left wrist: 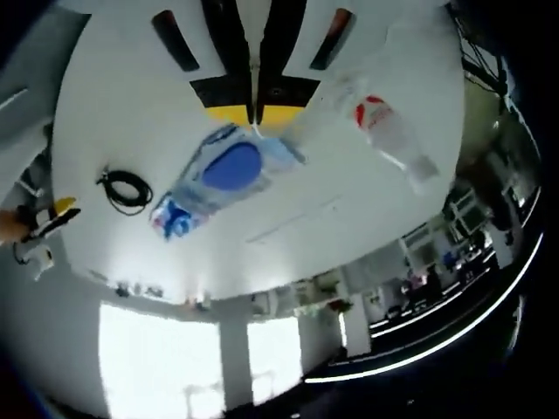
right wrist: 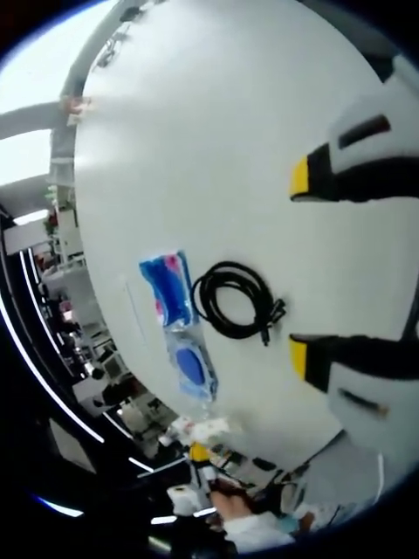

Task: Arrange the tabletop items into an orderly group along one side of the table until the central work area is clear of visible clutter.

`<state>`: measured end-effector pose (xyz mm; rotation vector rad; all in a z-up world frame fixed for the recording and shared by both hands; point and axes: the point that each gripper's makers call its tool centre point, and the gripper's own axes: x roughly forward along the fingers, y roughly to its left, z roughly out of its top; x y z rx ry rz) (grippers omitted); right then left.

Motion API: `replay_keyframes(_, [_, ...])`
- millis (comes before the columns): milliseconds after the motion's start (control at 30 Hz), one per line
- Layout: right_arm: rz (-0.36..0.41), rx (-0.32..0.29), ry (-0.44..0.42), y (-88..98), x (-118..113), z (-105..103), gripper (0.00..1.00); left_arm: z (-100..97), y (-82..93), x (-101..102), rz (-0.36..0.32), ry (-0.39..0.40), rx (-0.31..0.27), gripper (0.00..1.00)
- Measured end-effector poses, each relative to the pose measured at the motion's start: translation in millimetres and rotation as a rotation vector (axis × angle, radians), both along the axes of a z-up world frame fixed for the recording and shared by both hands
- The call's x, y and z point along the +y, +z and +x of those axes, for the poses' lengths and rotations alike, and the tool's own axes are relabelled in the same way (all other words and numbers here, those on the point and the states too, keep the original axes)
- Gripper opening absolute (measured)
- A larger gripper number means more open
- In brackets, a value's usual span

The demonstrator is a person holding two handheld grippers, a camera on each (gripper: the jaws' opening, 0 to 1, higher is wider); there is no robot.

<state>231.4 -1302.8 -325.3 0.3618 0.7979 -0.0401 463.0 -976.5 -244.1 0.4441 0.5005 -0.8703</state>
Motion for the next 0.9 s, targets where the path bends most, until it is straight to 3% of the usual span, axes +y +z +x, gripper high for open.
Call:
replay_keyframes(433, [-0.003,0.026,-0.041,-5.8,-8.5,-5.9,0.58,40.2,5.8,-3.9,0.037,-0.001,-0.125,0.0])
replay_keyframes(900, [0.001,0.026,-0.038,-9.0,-1.2,2.1,0.59,70.3,0.9,-5.6,0.064,0.001,-0.176,0.0])
